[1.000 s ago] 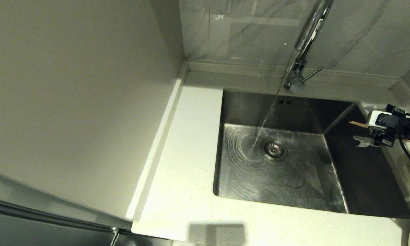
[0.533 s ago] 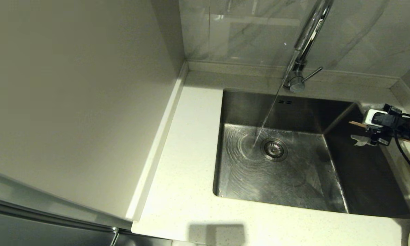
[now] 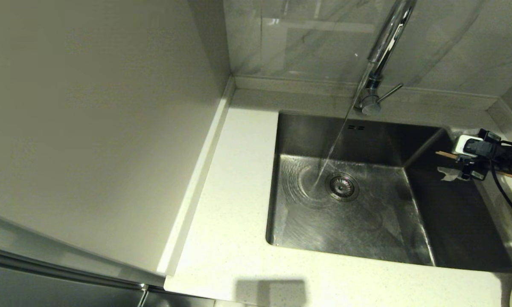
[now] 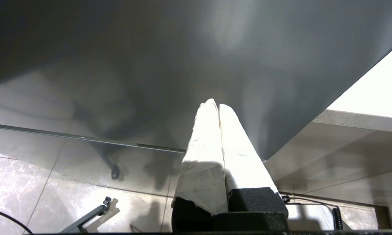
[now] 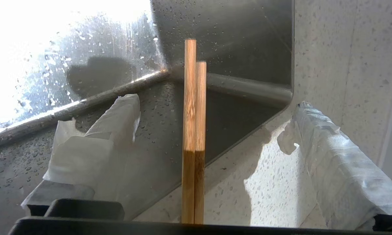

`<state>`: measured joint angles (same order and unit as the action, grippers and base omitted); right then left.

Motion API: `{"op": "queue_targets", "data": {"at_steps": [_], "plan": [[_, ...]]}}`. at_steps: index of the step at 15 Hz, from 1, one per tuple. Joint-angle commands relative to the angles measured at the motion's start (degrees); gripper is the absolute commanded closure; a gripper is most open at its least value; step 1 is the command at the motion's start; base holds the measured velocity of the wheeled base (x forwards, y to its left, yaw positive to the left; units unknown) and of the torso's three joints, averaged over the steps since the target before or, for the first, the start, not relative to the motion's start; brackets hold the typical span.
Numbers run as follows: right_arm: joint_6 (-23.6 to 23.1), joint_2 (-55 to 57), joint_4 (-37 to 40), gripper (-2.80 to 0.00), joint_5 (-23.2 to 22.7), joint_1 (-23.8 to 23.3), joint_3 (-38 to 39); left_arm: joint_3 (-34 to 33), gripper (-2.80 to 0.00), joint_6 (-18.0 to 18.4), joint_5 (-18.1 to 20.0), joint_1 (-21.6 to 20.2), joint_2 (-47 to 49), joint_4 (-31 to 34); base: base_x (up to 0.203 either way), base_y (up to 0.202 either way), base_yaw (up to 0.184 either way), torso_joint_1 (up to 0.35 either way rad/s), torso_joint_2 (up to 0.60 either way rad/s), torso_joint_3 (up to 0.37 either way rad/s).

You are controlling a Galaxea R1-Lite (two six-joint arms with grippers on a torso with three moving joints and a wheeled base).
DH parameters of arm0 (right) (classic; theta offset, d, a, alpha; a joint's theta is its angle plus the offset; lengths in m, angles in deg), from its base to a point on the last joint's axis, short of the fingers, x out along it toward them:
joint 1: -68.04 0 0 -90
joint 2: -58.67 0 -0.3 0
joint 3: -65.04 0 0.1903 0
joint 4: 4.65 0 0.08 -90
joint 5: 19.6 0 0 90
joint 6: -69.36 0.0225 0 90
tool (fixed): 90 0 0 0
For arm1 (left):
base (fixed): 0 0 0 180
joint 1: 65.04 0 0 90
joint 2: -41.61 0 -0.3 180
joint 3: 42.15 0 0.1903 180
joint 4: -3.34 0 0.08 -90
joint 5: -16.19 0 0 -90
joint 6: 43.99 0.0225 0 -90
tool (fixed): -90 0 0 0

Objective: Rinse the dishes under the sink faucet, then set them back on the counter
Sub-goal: Pick up the chopsticks

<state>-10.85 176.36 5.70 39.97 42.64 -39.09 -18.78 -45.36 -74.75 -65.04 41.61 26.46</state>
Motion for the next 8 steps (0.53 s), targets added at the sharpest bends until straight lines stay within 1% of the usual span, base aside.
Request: {"op": "queue_targets", "data": {"at_steps": [1, 2, 3, 8], "plan": [[-0.5, 0.1, -0.1, -2.8, 0.9, 0.0, 0.0, 0.0, 0.0, 0.0, 0.0, 0.0, -0.1, 0.0, 0.0, 0.0, 0.0, 0.0, 0.0, 0.0], [-0.2, 0.1, -0.1, -2.8, 1.4, -0.1, 0.1, 0.0, 0.0, 0.0, 0.0, 0.0, -0.1, 0.0, 0.0, 0.0, 0.0, 0.0, 0.0, 0.0], [0.1, 0.0, -0.2, 0.0, 1.6, -0.1, 0.1, 0.0, 0.0, 0.0, 0.0, 0.0, -0.1, 0.0, 0.0, 0.0, 0.0, 0.0, 0.0, 0.0], [0.2, -0.1, -1.5, 0.0, 1.7, -0.2, 0.3, 0.0, 0.0, 0.0, 0.0, 0.0, -0.1, 0.0, 0.0, 0.0, 0.0, 0.0, 0.0, 0.0]]}}
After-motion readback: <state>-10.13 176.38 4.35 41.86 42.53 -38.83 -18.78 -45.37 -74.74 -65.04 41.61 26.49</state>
